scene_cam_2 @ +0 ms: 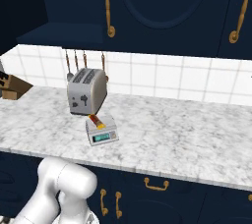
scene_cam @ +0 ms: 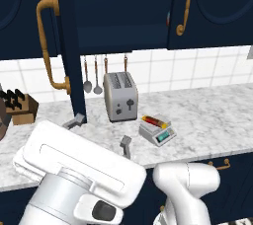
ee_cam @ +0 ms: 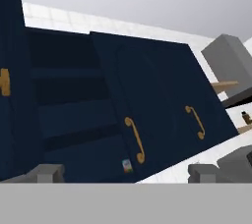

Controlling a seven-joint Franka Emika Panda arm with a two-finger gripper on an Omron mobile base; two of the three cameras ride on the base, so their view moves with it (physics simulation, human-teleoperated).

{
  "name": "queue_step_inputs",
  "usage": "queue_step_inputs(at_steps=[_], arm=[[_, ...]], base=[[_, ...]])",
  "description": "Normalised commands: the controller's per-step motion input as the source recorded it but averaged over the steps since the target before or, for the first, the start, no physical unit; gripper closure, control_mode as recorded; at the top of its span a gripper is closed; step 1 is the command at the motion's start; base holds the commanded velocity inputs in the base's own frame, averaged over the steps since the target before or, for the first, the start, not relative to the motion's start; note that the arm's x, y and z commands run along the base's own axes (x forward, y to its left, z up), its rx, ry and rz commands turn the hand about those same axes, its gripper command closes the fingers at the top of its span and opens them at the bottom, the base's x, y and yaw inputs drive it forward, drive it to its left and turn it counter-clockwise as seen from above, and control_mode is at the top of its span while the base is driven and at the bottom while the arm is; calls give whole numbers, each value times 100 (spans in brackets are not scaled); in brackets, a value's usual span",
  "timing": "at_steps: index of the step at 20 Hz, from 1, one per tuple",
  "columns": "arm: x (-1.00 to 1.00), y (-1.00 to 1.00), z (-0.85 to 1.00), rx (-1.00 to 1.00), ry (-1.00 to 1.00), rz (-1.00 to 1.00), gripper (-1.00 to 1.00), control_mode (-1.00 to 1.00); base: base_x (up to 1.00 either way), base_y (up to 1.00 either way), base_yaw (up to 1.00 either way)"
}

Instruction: Pick the bar and place it on the digital scale for weighing, and close the cabinet.

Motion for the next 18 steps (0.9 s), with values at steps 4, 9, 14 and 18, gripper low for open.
queue_step_inputs(at_steps=[4, 9, 14, 18], arm=[[91, 74, -37, 0, -5, -7, -100, -100], [79, 84, -44, -1, -3, -5, -100, -100], [92, 36, -37, 1, -3, -1, -100, -100], [91, 0, -13, 1, -2, 0, -100, -100]], base=[[0, 0, 0], [0, 0, 0], [0, 0, 0], [0, 0, 0]])
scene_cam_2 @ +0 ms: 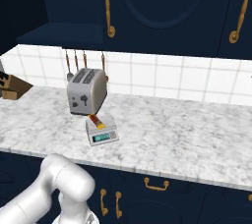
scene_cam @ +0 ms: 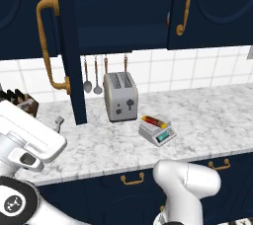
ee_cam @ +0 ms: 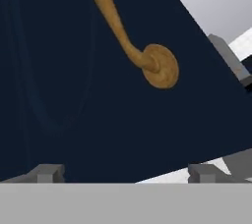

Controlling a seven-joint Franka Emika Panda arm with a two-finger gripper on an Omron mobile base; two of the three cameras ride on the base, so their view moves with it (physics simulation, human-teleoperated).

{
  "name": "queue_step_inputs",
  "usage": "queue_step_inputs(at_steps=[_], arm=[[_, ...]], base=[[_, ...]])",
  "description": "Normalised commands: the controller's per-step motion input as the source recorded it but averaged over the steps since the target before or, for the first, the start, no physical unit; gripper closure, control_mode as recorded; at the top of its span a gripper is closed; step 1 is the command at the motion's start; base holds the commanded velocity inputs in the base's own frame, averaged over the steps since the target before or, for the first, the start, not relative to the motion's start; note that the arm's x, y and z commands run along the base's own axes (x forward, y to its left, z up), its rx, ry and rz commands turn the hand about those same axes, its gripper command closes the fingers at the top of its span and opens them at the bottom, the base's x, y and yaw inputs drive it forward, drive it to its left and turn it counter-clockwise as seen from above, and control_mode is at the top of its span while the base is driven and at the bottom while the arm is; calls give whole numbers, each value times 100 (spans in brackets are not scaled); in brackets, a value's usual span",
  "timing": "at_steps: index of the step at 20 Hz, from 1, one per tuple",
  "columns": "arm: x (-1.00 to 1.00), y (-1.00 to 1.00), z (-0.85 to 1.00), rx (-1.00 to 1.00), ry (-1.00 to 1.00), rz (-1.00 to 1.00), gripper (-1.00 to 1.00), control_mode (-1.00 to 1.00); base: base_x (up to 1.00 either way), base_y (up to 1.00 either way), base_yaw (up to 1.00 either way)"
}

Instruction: Pick the bar and place it on the digital scale for weighing, and close the cabinet.

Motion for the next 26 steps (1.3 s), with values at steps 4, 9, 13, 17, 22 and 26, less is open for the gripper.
queue_step_inputs(at_steps=[4, 9, 13, 17, 22, 26], arm=[[53, 4, -6, 0, -17, -2, -100, -100], [51, -14, 1, 1, -11, -6, -100, -100], [37, -31, 18, 5, -19, -4, -100, -100], [-12, -36, 46, 8, -35, 0, -100, -100], [15, -60, 38, 13, -24, 0, -100, -100], [75, -85, 9, 20, -7, 0, -100, -100]], base=[[0, 0, 0], [0, 0, 0], [0, 0, 0], [0, 0, 0], [0, 0, 0], [0, 0, 0]])
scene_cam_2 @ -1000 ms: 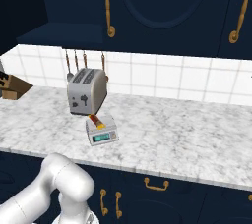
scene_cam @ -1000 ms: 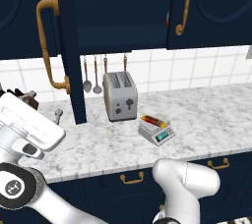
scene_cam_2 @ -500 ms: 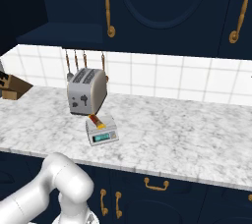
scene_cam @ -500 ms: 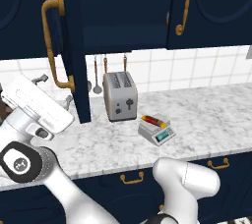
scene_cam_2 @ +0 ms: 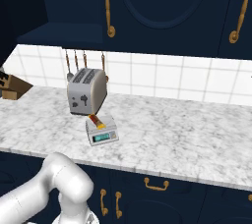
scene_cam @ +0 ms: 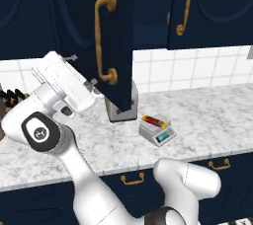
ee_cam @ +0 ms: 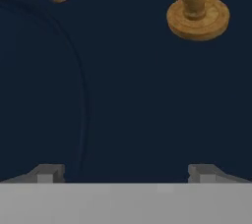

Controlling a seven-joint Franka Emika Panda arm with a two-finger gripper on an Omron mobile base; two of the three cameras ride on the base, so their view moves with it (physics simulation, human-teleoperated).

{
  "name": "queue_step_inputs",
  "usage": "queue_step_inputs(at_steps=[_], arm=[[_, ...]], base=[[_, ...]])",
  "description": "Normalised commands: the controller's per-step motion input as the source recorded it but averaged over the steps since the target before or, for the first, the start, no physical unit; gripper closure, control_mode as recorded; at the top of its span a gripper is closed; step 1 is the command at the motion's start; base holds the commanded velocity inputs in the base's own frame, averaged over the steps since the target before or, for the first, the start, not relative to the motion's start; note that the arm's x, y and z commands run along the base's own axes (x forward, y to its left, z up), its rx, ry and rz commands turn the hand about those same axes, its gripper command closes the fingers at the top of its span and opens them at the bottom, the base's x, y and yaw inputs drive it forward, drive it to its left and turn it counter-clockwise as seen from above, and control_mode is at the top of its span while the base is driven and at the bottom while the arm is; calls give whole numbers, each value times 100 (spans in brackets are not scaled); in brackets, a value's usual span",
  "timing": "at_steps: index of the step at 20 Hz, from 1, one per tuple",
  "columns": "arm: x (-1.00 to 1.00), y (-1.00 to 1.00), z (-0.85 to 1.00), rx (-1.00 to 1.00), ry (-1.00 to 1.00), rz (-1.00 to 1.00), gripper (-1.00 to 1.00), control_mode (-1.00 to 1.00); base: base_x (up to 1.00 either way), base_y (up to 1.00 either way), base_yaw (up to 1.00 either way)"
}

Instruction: Pick the bar and place it on the digital scale for weighing, and close the cabinet.

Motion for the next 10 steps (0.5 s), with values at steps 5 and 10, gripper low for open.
queue_step_inputs(at_steps=[5, 10], arm=[[83, -100, 0, 28, -5, 6, -100, -100], [64, -97, 0, 27, -13, 11, -100, -100]], base=[[0, 0, 0], [0, 0, 0]])
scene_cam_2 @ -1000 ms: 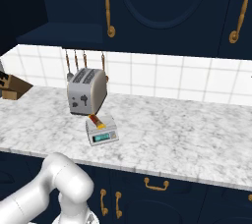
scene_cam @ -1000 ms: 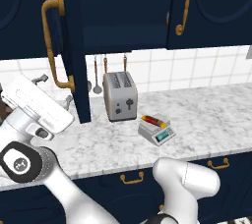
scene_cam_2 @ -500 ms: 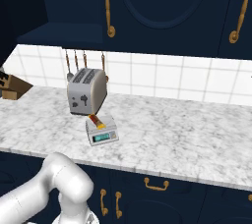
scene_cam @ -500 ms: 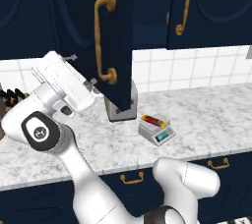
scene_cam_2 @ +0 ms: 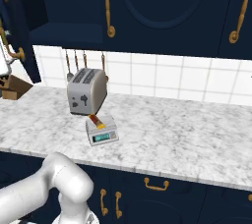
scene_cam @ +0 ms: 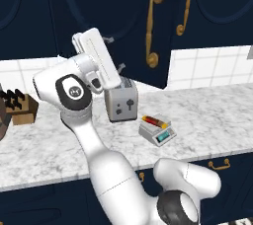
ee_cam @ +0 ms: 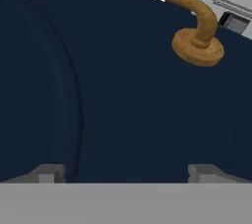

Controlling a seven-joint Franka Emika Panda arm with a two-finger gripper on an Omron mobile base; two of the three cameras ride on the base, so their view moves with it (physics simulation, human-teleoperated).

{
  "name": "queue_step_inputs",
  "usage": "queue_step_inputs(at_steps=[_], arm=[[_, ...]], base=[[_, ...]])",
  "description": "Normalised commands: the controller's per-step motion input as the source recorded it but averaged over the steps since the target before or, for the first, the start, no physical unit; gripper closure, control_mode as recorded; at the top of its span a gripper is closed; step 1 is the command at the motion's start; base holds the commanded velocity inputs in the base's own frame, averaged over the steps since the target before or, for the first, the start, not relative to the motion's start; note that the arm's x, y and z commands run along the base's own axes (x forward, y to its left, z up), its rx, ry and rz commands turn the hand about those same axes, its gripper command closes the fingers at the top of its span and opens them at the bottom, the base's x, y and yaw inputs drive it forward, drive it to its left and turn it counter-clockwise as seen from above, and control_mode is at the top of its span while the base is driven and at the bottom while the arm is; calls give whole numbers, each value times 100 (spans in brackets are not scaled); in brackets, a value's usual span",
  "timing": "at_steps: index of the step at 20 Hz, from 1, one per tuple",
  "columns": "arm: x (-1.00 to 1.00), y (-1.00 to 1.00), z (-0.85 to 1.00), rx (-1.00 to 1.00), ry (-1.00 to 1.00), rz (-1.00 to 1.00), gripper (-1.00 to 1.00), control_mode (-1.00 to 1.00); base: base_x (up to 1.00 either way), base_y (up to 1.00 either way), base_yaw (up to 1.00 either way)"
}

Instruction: Pick the bar and place it on the digital scale for weighing, and close the cabinet.

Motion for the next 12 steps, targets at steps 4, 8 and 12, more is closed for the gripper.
queue_step_inputs(at_steps=[4, 8, 12], arm=[[91, -90, 0, 22, -4, 12, -100, -100], [100, -72, 0, 21, -7, 21, -100, -100], [100, -83, -1, 19, -3, 18, -100, -100]], base=[[0, 0, 0], [0, 0, 0], [0, 0, 0]])
